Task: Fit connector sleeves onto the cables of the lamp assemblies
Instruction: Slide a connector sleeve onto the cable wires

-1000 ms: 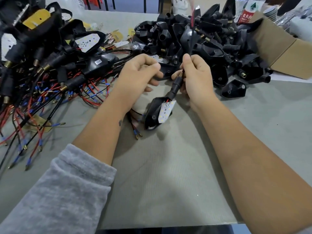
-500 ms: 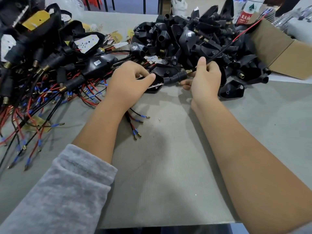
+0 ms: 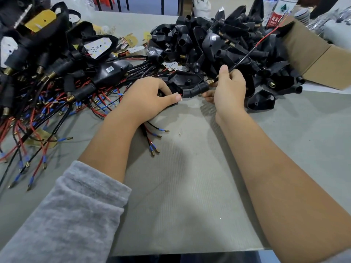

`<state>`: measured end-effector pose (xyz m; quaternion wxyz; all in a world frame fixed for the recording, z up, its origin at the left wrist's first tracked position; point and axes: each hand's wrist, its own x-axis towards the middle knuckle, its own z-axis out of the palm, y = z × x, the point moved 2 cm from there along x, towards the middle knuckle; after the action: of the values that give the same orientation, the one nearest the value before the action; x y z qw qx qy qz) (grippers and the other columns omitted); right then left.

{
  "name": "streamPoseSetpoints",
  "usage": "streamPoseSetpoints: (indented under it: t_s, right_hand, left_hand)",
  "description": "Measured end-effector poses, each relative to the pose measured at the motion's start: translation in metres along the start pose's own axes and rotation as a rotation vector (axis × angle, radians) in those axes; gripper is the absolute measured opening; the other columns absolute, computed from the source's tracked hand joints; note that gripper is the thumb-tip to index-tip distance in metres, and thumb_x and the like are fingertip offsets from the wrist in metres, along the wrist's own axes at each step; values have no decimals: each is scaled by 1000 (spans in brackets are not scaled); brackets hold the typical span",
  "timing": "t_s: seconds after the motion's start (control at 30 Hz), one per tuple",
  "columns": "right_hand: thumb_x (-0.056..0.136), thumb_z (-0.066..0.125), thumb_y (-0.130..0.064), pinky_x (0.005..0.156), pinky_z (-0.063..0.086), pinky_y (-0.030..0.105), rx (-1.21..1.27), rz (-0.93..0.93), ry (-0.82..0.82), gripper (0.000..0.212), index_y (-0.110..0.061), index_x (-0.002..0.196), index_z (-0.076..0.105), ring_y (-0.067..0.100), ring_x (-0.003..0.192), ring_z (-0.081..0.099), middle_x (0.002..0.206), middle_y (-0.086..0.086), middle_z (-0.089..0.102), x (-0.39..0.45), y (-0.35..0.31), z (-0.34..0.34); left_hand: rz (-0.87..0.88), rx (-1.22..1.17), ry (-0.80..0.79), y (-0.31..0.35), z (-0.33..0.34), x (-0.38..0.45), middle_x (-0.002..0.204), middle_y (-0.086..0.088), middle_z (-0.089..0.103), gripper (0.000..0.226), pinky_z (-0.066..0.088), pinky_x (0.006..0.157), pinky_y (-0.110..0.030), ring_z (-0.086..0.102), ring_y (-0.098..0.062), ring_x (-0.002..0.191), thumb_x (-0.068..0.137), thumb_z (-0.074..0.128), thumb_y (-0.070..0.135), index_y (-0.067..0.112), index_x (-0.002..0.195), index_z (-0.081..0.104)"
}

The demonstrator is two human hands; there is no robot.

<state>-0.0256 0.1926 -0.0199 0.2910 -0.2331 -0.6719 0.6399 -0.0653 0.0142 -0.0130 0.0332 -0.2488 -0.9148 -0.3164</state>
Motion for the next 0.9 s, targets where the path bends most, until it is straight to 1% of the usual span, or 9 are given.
streamPoseSetpoints:
  t_s: [0.1,0.2,0.33,0.4,0.47,0.57,0.67,0.8,0.9]
  right_hand:
    - [104,38,-30,46,46,25,-7,0,-5,25,-12,86,40,14,42,54,73,4,53,-1,0,1]
    - [103,38,-29,44,44,23,-2,8,-15,25,-12,84,39,13,42,55,76,6,53,-1,-1,1]
    - [103,38,-29,43,44,23,17,19,-29,26,-13,83,38,15,43,55,76,7,54,0,-1,0]
    - [103,38,-29,43,44,23,36,28,-31,26,-13,82,37,16,43,54,74,8,54,0,-1,0]
    - [103,38,-29,43,44,23,42,34,-33,27,-14,81,38,16,43,55,74,8,55,0,0,0]
    - [103,38,-30,44,44,24,42,40,-42,27,-15,81,38,15,43,55,77,10,58,0,1,0]
    - [103,38,-30,44,44,24,49,47,-47,26,-16,80,38,15,43,55,81,12,59,0,1,0]
    - [103,38,-30,44,44,25,42,48,-52,26,-15,81,37,15,43,55,83,13,58,0,0,0]
    - [103,38,-29,45,44,25,46,48,-57,26,-15,82,37,15,43,55,83,12,57,-1,-1,0]
  left_hand:
    - [0,-2,-14,-2,0,0,99,12,60,25,42,79,-33,53,-10,97,88,60,56,32,84,67]
    - [33,22,17,-1,-3,-2,94,12,57,21,34,72,-29,52,-13,95,88,62,51,30,83,64]
    - [51,-2,69,-2,-7,-3,104,4,63,20,34,77,-27,55,-14,100,82,73,41,22,85,70]
    - [20,-58,72,-5,-7,-3,95,8,61,15,35,69,-29,53,-12,93,81,75,36,23,84,68]
    - [10,-91,67,-7,-6,-3,87,12,58,13,38,64,-25,52,-9,84,83,73,34,23,84,65]
    - [13,-114,55,-9,-5,-3,86,12,57,13,38,63,-24,50,-4,77,86,69,33,22,86,61]
    - [17,-91,51,-9,-5,-4,87,7,57,11,37,63,-25,48,-7,75,90,64,33,25,88,57]
    - [22,-89,20,-9,-5,-4,97,-3,62,12,41,69,-34,54,-20,87,95,56,33,23,97,51]
    - [-6,-137,44,-10,-5,-4,105,2,63,19,41,74,-36,55,-17,93,92,62,29,21,100,48]
